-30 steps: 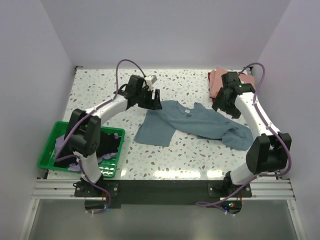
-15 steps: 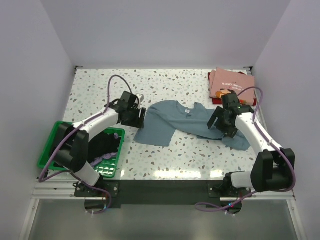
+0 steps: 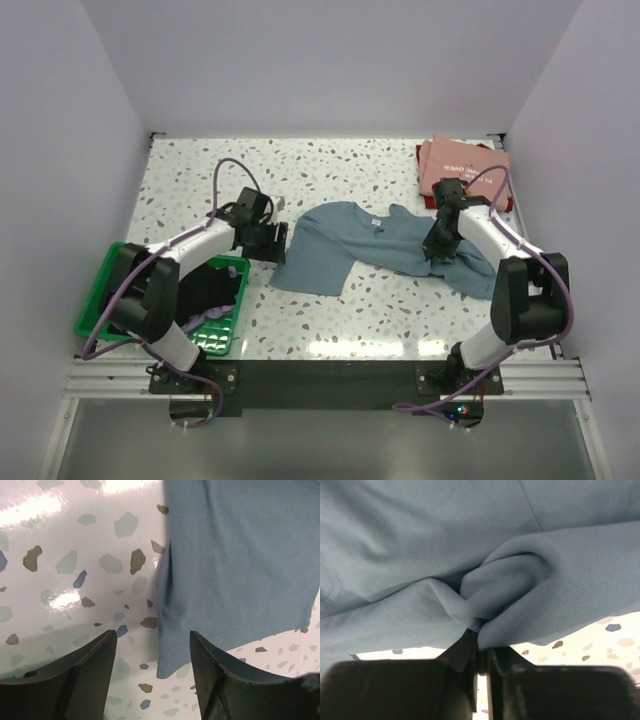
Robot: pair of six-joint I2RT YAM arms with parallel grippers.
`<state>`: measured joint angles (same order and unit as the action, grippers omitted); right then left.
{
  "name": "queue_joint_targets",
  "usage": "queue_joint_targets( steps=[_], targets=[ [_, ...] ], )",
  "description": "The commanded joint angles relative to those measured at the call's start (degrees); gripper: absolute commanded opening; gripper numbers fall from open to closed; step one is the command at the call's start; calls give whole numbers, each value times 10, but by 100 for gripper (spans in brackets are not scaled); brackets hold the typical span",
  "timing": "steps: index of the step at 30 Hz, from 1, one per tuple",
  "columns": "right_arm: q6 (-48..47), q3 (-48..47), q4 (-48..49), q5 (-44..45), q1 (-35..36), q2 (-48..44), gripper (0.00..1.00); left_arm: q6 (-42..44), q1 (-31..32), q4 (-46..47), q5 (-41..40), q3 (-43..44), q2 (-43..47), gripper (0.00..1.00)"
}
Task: Fold and stack the t-shirts
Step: Flatten the tshirt out
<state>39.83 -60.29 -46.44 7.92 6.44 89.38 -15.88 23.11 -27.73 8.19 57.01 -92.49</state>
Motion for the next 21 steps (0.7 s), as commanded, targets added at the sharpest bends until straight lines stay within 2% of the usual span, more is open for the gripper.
queue_joint_targets(
  steps=[1,4,11,21],
  targets=[
    [16,-45,-20,42,-1,19,1,0,-3,7,21,-16,8,64],
    [26,-55,-29,54,-2,36,0,-1,-3,4,30,-24,10,60],
    [38,-76,-29,48,-2,54,0,17,-3,1,104,-55,28,56],
    [37,-85,-35,42,-2,52,0,18,-3,16,119,-76,9,45]
  ],
)
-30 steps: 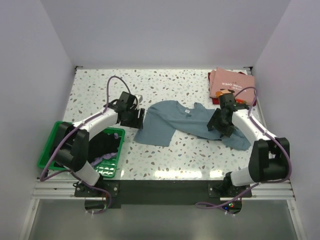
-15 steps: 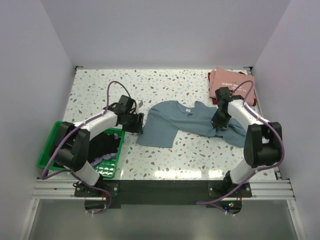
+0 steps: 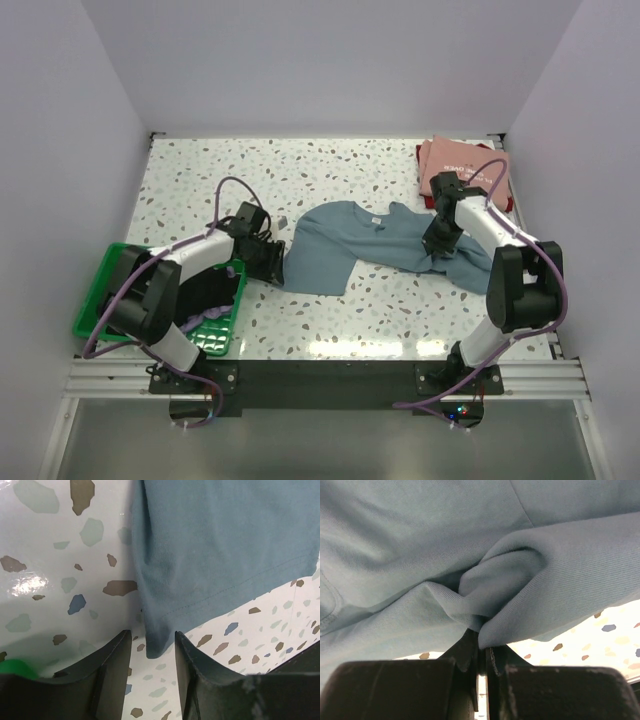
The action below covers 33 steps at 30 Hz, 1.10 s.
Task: Fold and stack the t-shirts
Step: Flatten the tshirt out
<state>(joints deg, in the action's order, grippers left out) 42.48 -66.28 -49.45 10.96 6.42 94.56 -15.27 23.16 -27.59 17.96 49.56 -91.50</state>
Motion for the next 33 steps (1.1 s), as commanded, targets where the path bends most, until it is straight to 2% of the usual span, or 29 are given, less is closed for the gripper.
queue_joint_targets(
  steps=[1,5,7,8,10,14,18,21,26,28,30,31,33],
  targets=[
    [9,-28,-6,12,-1,0,0,11,-3,17,25,-3,-4,44],
    [6,-32,-10,9,-1,-4,0,10,-3,25,30,1,-17,35],
    [6,-33,-13,9,-2,-10,0,9,-3,30,39,4,-26,26],
    [7,-34,-13,9,-1,-12,0,9,-2,32,44,6,-29,14],
    [4,-38,-20,9,-2,-17,0,9,-3,32,53,13,-37,1],
    [-10,-53,-46,15,-1,-50,0,2,-7,16,50,48,-26,0],
    [-28,-84,-99,49,-2,-99,0,-19,-40,-12,44,109,32,0],
    [-43,-143,-144,68,-2,-134,0,-35,-86,-34,54,172,72,0],
    [-71,-240,-187,95,-2,-178,1,-77,-196,-42,107,252,121,0],
    [-86,-274,-179,100,-1,-192,7,-89,-231,-38,125,259,130,0],
    [-94,-291,-165,116,-2,-192,21,-93,-260,-44,123,260,131,0],
    [-97,-291,-159,127,-1,-183,35,-103,-268,-39,121,253,132,0],
    [-96,-294,-164,140,-3,-165,46,-118,-300,-5,129,211,138,0]
  ],
)
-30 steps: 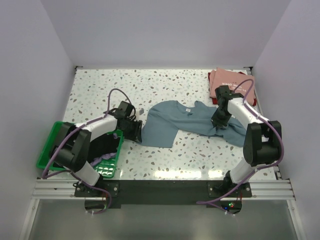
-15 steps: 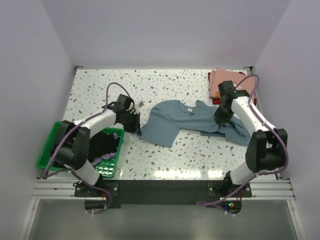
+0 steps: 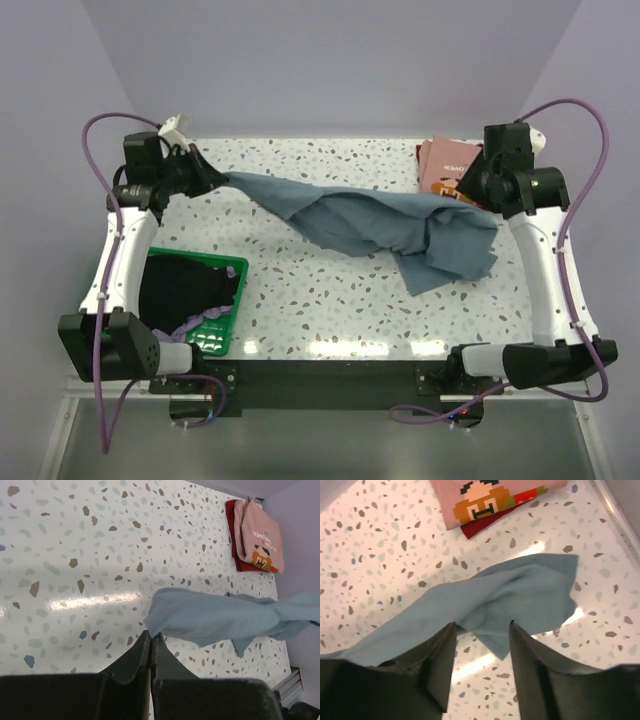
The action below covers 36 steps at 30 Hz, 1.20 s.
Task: Fold and stack the t-shirts
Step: Flatten the tshirt out
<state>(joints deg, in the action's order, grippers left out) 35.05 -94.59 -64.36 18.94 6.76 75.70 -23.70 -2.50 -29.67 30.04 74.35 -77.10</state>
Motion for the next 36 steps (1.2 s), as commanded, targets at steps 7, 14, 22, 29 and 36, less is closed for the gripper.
queue_joint_targets(
  steps=[7,14,22,29,36],
  targets=[
    [12,76,24,-93,-3,69,63,-21,-63,50,60,-84,-38,0],
    [52,249,102,-141,46,16,66,-9,-62,48,71,-87,-61,0],
    [71,325,172,-126,83,22,66,-4,-63,45,71,-99,-66,0],
    [53,292,214,-107,84,99,59,4,-63,40,63,-107,-59,0],
    [53,279,257,-99,84,154,51,9,-63,34,56,-108,-57,0]
  ],
)
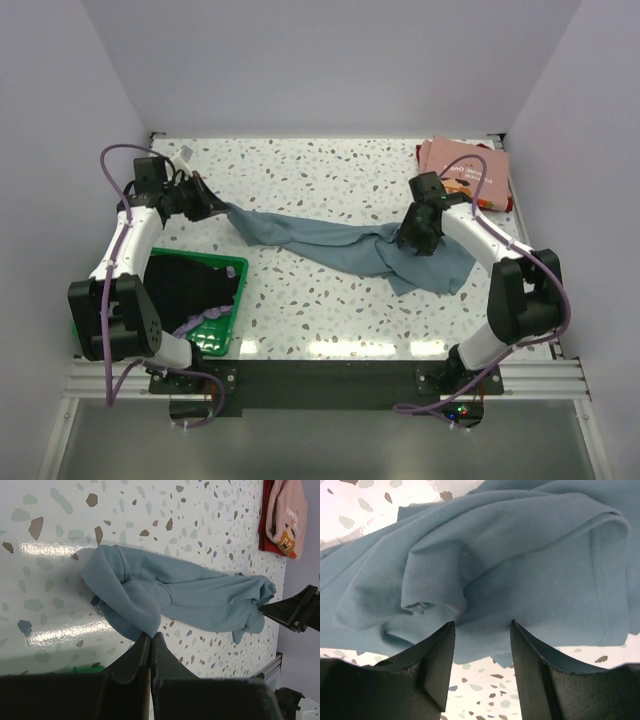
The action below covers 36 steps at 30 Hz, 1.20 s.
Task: Fold and stack the t-shirts
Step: Flatten the tshirt out
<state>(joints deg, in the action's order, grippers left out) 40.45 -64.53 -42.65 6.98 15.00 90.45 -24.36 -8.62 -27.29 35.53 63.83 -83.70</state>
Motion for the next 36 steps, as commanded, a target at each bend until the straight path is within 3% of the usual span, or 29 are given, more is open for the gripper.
queue_joint_targets(
  steps=[1,12,20,36],
  targets=[
    [-2,-22,46,18,1,9,51,16,-3,9,2,-1,7,0],
    [-5,-29,76,37,2,32,45,17,-2,6,4,7,-7,0],
    [-4,-76,17,51,6,29,44,18,-2,7,4,1,-6,0],
    [-1,-30,58,59,13,66,41,15,-3,14,18,0,-18,0]
  ],
)
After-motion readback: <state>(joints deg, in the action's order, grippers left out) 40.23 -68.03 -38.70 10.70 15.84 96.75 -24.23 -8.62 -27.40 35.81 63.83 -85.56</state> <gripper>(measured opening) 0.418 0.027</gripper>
